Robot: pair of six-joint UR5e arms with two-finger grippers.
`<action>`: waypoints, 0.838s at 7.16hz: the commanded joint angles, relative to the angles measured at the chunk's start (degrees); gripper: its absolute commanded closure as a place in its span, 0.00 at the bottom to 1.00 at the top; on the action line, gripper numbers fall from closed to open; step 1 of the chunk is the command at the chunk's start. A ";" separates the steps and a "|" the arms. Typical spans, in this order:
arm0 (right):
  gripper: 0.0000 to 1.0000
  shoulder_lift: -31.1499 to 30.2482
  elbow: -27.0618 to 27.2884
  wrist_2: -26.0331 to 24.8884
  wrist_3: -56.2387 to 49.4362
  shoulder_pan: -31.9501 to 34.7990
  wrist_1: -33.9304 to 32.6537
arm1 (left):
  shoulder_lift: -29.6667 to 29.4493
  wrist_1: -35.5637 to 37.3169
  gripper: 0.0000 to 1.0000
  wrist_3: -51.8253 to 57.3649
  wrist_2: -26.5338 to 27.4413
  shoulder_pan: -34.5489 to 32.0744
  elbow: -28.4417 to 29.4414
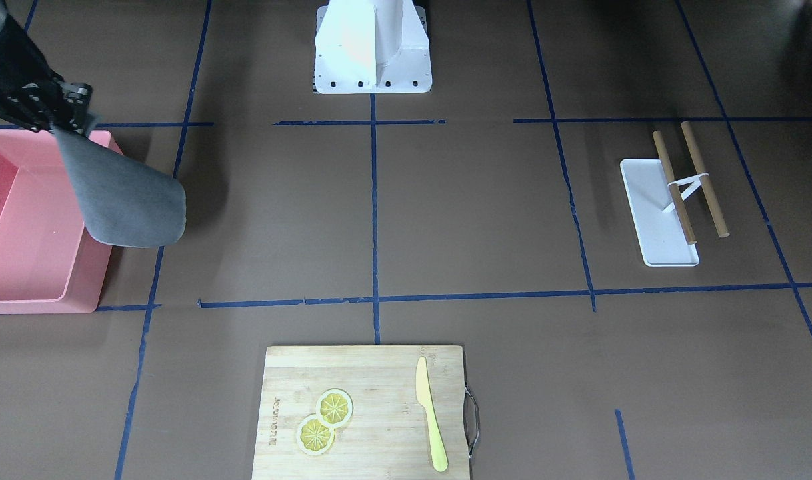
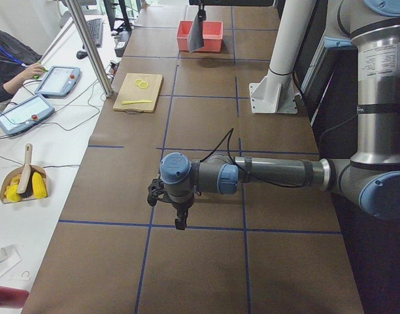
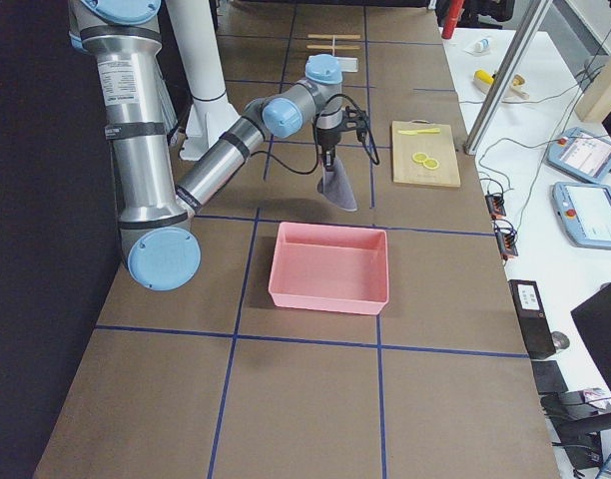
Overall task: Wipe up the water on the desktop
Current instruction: 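Carry the cloth to the pink bin with the right gripper, then lower the cloth into the pink bin and open the right gripper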
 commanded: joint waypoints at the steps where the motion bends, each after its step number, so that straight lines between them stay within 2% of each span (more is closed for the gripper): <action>1: 1.00 -8.71 -0.26 0.37 -19.76 8.30 -0.01 | 0.00 0.00 0.00 0.00 0.00 -0.03 -0.33; 4: 1.00 -14.81 -5.51 0.46 -42.65 18.16 -0.01 | 0.00 0.00 0.00 0.00 0.00 -0.03 -0.42; 6: 1.00 -14.73 -6.41 0.37 -43.34 18.80 -0.01 | 0.00 0.00 0.00 0.00 0.00 -0.03 -0.42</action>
